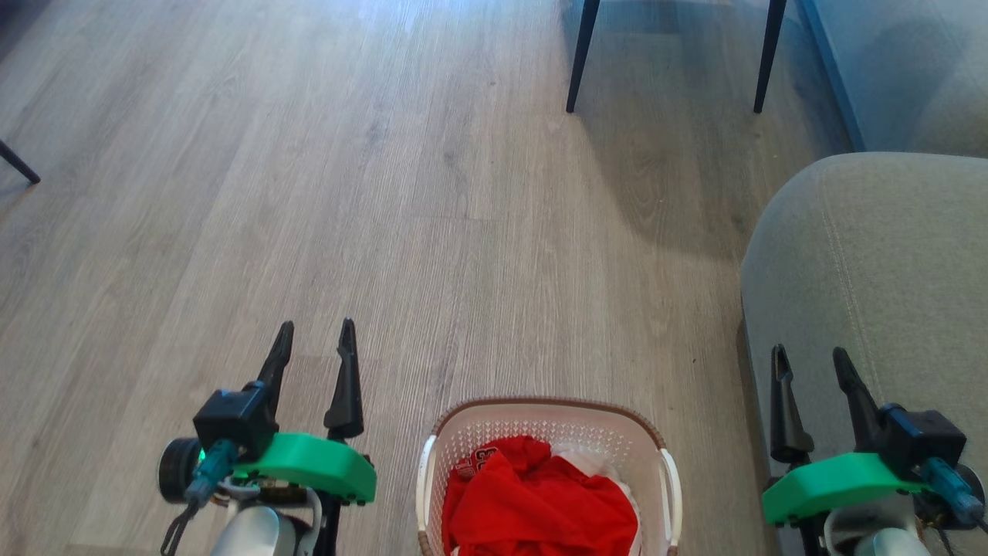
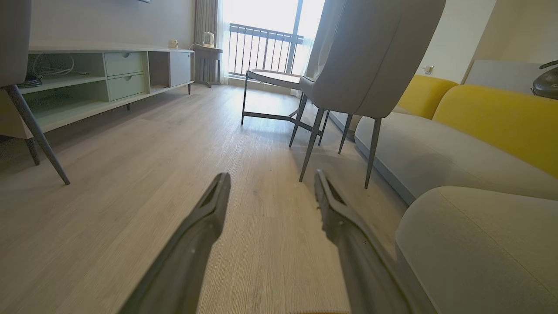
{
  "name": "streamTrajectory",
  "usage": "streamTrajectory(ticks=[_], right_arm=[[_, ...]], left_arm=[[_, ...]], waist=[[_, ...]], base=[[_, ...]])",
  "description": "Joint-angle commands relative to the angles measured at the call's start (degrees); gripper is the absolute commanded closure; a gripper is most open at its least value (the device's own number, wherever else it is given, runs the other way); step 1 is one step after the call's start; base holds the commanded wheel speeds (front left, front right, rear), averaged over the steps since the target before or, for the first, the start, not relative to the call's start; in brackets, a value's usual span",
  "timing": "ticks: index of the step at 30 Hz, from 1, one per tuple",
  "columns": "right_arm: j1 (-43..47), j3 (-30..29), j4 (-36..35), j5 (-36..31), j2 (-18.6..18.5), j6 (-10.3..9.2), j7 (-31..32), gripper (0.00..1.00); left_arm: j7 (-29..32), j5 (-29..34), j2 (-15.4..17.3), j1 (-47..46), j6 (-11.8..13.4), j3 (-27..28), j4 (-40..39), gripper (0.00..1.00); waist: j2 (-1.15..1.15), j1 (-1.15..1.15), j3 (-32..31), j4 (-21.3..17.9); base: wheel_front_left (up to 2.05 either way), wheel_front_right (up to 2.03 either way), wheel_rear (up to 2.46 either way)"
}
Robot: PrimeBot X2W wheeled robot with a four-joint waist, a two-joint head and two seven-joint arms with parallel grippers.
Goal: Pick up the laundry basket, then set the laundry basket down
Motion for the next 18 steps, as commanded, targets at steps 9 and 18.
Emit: streamTrajectory(ticks=[9, 18], right_arm=[[0.4, 0.11, 2.73, 1.79, 0.08, 0.01, 0.51, 1.0], [-0.3, -0.21, 3.12, 6.99, -0.09, 0.04, 1.75, 1.0]], left_arm=[[0.5, -2.59, 0.09, 1.39, -0.29, 0.19, 2.35, 1.0], [1.61, -7.74, 0.35, 0.97, -0.98, 1.24, 2.63, 1.0]], waist=[[0.0, 0.0, -0.05, -0.18], [0.0, 0.0, 0.21, -0.8]], base=[[0.0, 0.0, 0.0], [0.0, 0.0, 0.0]])
